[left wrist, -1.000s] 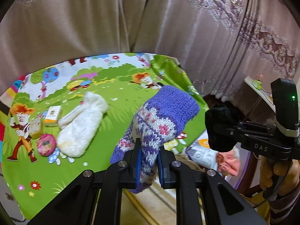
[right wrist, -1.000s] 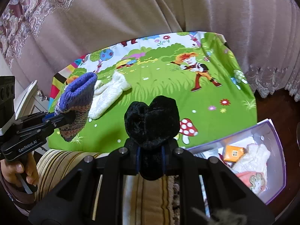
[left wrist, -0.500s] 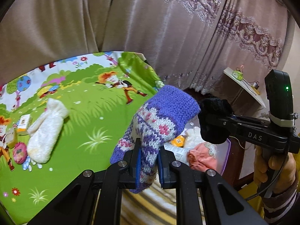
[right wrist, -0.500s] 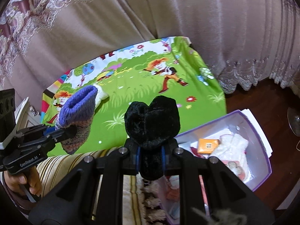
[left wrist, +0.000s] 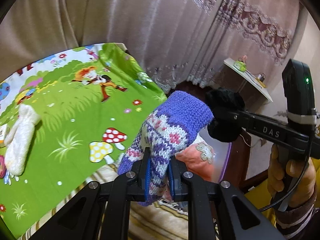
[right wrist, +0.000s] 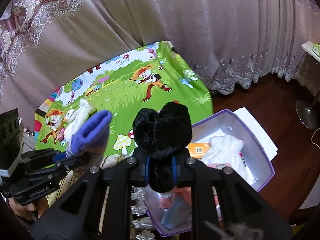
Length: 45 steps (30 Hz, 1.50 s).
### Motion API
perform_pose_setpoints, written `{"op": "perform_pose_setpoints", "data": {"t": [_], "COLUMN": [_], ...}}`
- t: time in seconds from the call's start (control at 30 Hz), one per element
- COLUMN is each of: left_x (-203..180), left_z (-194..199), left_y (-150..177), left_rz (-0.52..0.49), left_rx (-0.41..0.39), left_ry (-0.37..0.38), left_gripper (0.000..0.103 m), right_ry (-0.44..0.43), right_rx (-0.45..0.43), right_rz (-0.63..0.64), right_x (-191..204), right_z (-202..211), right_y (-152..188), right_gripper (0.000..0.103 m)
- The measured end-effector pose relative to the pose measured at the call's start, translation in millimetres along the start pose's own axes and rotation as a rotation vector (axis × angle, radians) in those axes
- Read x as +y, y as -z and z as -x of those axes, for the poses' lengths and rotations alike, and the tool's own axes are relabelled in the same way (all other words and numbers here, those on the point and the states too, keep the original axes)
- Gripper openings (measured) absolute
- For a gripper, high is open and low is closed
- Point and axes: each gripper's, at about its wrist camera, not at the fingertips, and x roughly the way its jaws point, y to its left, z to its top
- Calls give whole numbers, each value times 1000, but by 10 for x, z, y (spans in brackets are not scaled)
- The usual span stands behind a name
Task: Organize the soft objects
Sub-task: 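Carry the purple mitten and black item over the box and lower them in, then open both tools to release the mitten and black item into the box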
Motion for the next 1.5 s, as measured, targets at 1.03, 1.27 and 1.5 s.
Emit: {"op": "perform_pose_setpoints", "data": {"t": [1.03,1.27,1.5], "left_x": [-108,44,280], "left_z": [-252,-114,-3], "left_y": [-46,-41,-30], "left_rz": [30,61,109], "left_rx": [43,7,-16], "left_ry": [34,-7,-41], "left_gripper": [50,52,53], "right_ry": [112,136,138], "right_rx": [4,-26,-39], "right_rz": [-126,-81,-27], "right_x": [-456,-247,12], "right_z": [24,24,-32], "right_y": [110,92,81], "right_gripper": [69,73,76]}}
